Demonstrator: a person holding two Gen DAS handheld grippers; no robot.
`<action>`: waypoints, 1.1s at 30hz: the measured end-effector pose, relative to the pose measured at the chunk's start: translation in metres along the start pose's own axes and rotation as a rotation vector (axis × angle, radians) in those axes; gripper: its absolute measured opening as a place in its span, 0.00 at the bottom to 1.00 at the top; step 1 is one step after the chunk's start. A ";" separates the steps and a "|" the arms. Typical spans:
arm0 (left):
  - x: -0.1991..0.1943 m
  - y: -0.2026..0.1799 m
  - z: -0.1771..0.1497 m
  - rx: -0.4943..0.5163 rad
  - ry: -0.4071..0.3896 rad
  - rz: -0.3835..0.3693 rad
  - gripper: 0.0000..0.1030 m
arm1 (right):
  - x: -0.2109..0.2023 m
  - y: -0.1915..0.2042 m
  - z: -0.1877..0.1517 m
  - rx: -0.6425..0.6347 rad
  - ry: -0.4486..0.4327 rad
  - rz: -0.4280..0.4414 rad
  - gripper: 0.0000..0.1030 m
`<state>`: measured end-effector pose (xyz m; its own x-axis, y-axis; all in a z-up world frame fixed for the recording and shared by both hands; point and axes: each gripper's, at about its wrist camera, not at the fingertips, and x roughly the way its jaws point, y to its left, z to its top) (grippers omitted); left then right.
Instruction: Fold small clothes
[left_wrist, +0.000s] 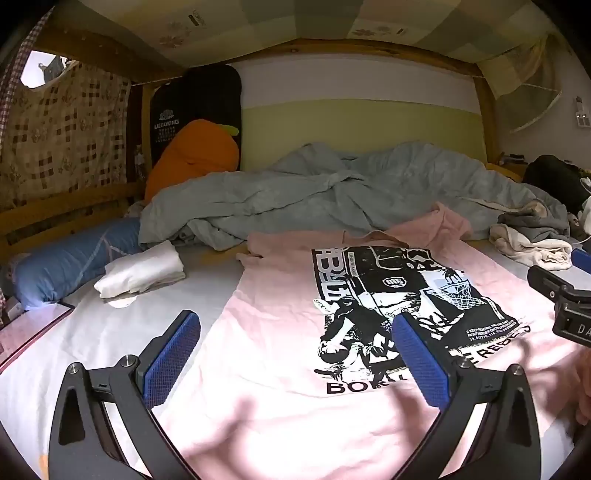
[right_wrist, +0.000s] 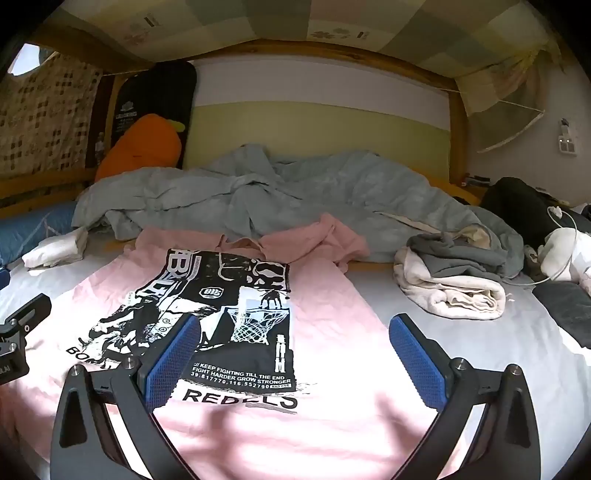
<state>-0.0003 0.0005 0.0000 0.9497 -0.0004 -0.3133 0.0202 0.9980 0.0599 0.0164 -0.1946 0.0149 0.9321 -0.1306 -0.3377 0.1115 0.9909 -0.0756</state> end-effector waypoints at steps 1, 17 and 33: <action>0.000 0.000 0.000 0.001 0.000 0.000 1.00 | 0.001 0.000 0.000 0.001 0.001 0.001 1.00; 0.001 0.004 -0.002 -0.015 -0.005 -0.003 1.00 | -0.002 -0.007 -0.004 0.014 -0.018 -0.026 1.00; -0.002 0.009 -0.004 -0.032 0.005 0.003 1.00 | -0.001 -0.007 0.000 0.043 0.022 -0.026 1.00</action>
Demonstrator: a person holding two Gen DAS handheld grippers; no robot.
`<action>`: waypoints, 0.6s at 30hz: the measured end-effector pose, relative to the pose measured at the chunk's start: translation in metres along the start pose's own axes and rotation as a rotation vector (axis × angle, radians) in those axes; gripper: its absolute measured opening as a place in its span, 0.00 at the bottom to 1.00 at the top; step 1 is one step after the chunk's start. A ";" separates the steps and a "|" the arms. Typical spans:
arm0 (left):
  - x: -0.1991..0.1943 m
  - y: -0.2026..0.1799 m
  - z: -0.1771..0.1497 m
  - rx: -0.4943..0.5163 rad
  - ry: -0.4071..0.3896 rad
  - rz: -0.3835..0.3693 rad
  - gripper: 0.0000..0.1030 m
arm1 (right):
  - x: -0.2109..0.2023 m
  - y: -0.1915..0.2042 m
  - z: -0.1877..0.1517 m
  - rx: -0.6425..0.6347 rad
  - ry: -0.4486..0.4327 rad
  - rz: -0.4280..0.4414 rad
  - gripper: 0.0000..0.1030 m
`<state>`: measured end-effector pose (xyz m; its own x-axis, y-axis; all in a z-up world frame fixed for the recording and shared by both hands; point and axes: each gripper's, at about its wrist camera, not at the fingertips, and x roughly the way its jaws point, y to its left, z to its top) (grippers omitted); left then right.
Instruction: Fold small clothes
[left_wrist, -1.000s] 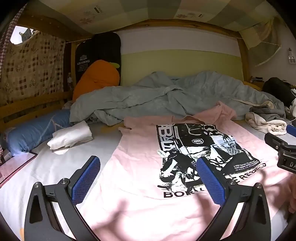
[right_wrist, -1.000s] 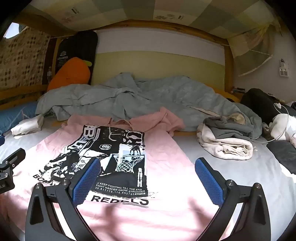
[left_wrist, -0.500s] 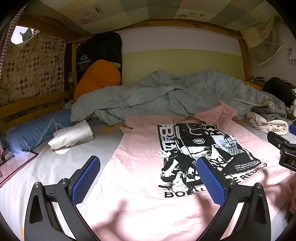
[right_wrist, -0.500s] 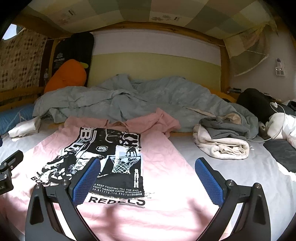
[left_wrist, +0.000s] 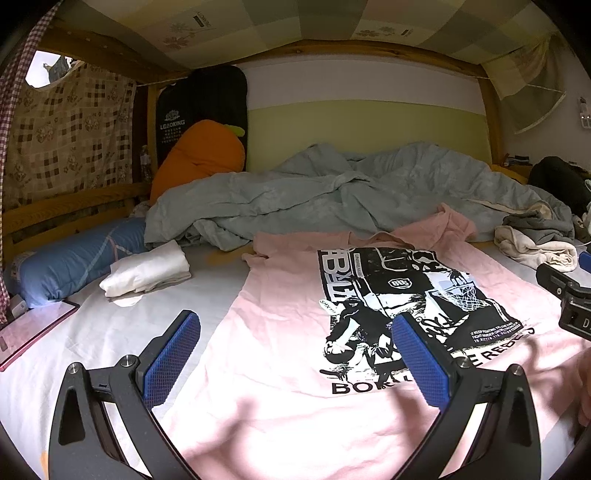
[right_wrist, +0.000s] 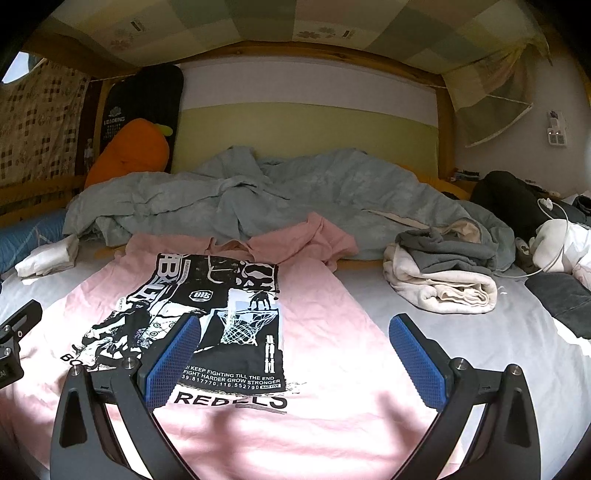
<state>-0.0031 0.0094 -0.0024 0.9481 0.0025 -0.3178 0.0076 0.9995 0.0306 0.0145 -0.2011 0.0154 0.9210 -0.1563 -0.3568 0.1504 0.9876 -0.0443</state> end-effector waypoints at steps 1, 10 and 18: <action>0.000 0.000 0.000 0.000 0.000 -0.001 1.00 | 0.000 0.000 0.000 -0.005 0.000 -0.002 1.00; -0.001 0.002 -0.001 0.010 -0.012 0.012 1.00 | 0.000 0.001 0.000 0.005 0.004 0.002 1.00; -0.001 0.003 -0.001 -0.010 -0.010 0.005 1.00 | 0.000 0.002 0.000 0.000 0.009 0.003 1.00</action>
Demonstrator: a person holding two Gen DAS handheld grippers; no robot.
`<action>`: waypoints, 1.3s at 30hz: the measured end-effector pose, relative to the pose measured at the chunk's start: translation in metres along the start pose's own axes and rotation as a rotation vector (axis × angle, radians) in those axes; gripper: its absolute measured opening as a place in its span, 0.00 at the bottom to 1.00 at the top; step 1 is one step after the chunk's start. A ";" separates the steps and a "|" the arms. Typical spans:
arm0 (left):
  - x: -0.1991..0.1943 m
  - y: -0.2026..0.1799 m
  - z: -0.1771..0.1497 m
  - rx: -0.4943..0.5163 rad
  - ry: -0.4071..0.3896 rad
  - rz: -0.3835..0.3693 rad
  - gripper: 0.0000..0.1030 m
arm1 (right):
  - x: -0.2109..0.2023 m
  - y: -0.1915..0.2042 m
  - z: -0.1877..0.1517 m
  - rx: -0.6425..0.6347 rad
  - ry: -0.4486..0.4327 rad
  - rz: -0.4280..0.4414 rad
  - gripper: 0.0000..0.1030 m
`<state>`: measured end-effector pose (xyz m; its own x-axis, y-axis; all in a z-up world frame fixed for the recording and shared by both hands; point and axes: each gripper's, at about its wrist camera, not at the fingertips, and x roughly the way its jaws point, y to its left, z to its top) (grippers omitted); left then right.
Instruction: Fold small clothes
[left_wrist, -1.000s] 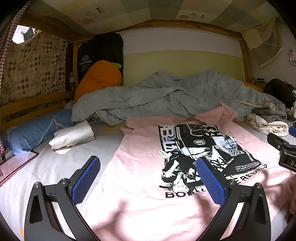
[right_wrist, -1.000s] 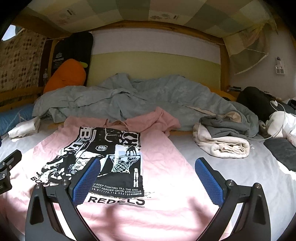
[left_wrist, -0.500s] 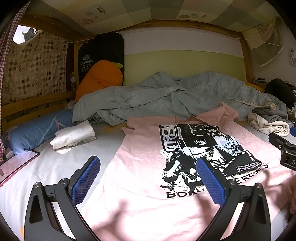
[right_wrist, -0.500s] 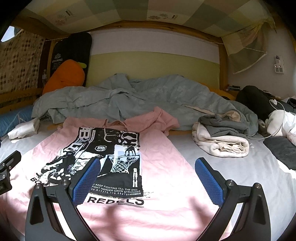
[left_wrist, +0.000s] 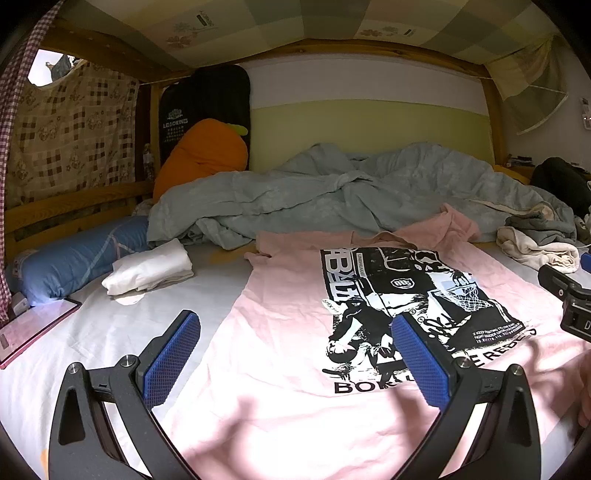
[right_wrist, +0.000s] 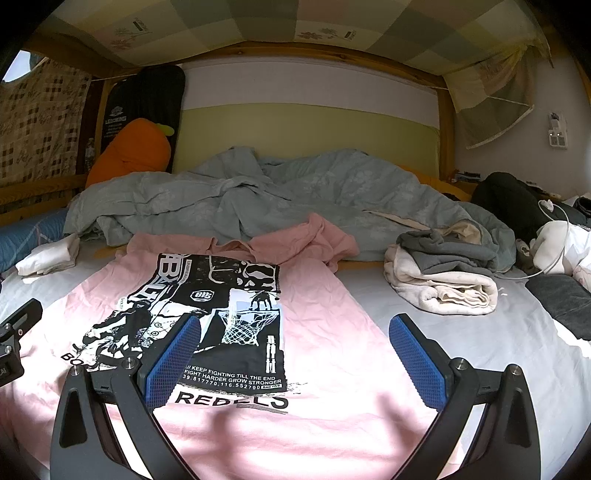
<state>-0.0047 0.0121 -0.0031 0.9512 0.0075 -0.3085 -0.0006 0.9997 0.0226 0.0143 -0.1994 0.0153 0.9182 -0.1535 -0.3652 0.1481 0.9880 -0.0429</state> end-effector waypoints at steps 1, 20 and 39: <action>0.000 0.000 0.000 -0.001 0.000 -0.001 1.00 | 0.000 0.000 0.000 -0.002 -0.004 -0.001 1.00; 0.000 0.000 0.001 0.000 -0.002 0.001 1.00 | 0.000 0.000 -0.001 -0.008 -0.002 -0.002 1.00; 0.000 0.003 0.002 -0.026 0.041 -0.005 1.00 | 0.000 -0.002 0.000 0.002 -0.021 0.000 1.00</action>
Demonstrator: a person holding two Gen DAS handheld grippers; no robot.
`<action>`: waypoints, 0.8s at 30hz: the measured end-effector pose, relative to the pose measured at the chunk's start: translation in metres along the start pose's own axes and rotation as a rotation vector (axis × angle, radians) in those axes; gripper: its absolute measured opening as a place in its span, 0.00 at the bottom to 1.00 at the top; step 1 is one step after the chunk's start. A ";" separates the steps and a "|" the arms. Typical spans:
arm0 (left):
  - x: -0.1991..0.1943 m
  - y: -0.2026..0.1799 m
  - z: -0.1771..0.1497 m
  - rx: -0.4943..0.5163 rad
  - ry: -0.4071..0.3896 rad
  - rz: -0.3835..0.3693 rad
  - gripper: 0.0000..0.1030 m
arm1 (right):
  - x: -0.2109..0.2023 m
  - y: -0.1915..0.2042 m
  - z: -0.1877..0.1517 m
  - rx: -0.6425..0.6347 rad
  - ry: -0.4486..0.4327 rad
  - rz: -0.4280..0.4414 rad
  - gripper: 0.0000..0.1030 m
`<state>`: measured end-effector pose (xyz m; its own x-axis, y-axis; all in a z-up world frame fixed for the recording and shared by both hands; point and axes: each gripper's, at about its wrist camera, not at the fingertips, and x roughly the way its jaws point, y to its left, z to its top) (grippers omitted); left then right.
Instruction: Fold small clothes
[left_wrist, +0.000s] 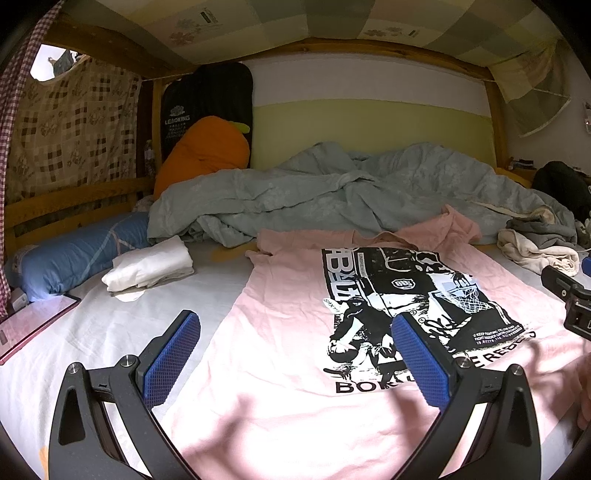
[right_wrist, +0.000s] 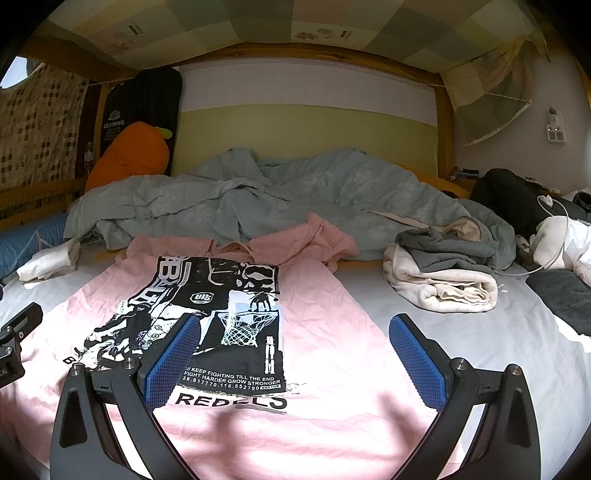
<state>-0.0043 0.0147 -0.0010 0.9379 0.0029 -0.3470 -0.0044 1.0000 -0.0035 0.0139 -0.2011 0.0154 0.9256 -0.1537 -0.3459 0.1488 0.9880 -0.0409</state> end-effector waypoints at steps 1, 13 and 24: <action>0.000 -0.001 0.000 0.015 -0.029 0.006 1.00 | 0.000 0.000 0.000 0.001 -0.003 -0.003 1.00; -0.014 -0.008 -0.003 0.041 -0.137 0.036 1.00 | -0.002 -0.001 -0.002 -0.022 0.002 -0.012 1.00; -0.040 0.001 0.002 0.038 -0.165 0.047 1.00 | -0.035 -0.017 0.022 -0.025 -0.014 0.023 1.00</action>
<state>-0.0415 0.0156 0.0149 0.9812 0.0473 -0.1870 -0.0394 0.9982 0.0457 -0.0139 -0.2124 0.0487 0.9336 -0.1308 -0.3336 0.1185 0.9913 -0.0569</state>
